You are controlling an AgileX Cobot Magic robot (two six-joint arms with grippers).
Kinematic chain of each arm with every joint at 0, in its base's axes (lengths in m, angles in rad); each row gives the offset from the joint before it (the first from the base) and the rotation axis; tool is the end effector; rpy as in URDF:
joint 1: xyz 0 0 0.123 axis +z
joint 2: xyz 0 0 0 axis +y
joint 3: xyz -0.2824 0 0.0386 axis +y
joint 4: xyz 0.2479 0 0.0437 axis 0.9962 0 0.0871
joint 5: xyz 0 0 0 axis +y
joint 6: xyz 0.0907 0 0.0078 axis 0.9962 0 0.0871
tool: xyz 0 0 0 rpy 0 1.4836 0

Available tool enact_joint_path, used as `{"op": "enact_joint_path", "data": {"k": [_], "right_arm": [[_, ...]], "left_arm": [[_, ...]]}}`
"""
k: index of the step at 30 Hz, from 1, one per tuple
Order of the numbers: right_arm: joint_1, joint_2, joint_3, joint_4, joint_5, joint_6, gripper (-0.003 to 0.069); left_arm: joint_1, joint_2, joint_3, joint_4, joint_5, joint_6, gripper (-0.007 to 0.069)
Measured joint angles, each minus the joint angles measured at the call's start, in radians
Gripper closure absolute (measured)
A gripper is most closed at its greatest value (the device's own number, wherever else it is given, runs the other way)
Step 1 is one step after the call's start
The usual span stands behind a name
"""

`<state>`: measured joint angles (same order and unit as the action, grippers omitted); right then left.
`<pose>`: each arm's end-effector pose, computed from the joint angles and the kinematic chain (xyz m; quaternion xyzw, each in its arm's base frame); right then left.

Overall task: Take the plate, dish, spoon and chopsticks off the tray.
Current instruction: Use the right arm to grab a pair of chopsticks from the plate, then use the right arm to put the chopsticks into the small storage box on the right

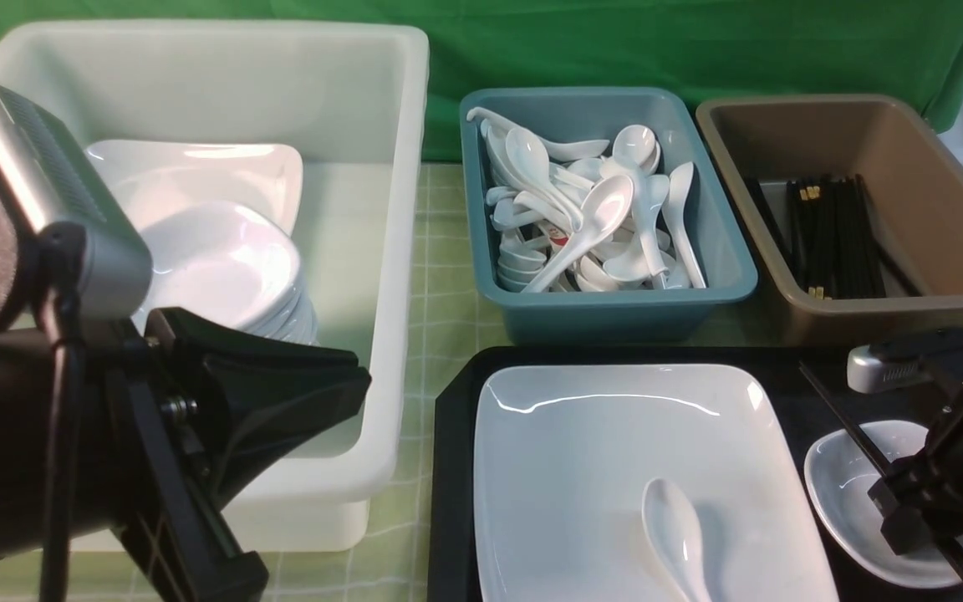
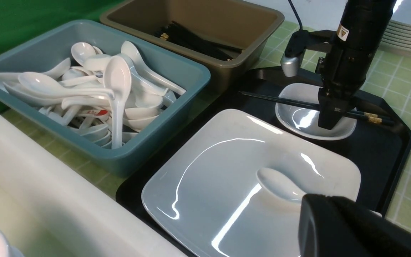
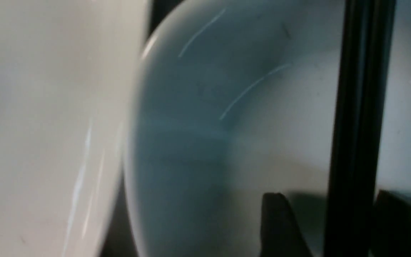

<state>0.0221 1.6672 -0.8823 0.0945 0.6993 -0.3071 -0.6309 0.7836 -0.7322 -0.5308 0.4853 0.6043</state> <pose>0.2875 0.0119 0.1666 -0.1301 0.9871 0.0208 0.0906 0.1155 -0.1110 0.3468 0.3661 0.7424 -0.2338 0.5101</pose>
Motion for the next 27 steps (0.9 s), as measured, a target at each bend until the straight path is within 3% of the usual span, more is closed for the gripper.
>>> {"op": "enact_joint_path", "data": {"k": [4,5,9,14,18,22,27], "right_arm": [[0.0,0.001,-0.003,-0.004,0.023,-0.027,0.051],[0.001,0.001,-0.007,-0.004,0.035,-0.029,0.0533],[0.017,0.0,-0.052,-0.014,0.151,-0.051,0.053],[0.108,-0.061,-0.147,-0.013,0.303,-0.081,0.053],[0.161,-0.123,-0.214,0.018,0.289,-0.085,0.053],[0.146,-0.129,-0.366,0.093,0.114,-0.044,0.053],[0.047,0.01,-0.543,0.169,-0.199,0.004,0.053]], "left_arm": [[0.0,0.0,0.0,0.0,0.0,0.0,0.0603],[0.0,0.0,0.0,0.0,0.0,0.0,0.0603],[0.0,0.0,0.0,0.0,0.0,0.0,0.0603],[0.0,0.0,0.0,0.0,-0.005,0.0,0.0603],[0.0,0.0,0.0,-0.006,-0.056,0.006,0.0603],[0.0,0.0,0.0,-0.08,-0.168,0.086,0.0603],[0.0,0.0,0.0,-0.165,-0.306,0.182,0.0603]]}}
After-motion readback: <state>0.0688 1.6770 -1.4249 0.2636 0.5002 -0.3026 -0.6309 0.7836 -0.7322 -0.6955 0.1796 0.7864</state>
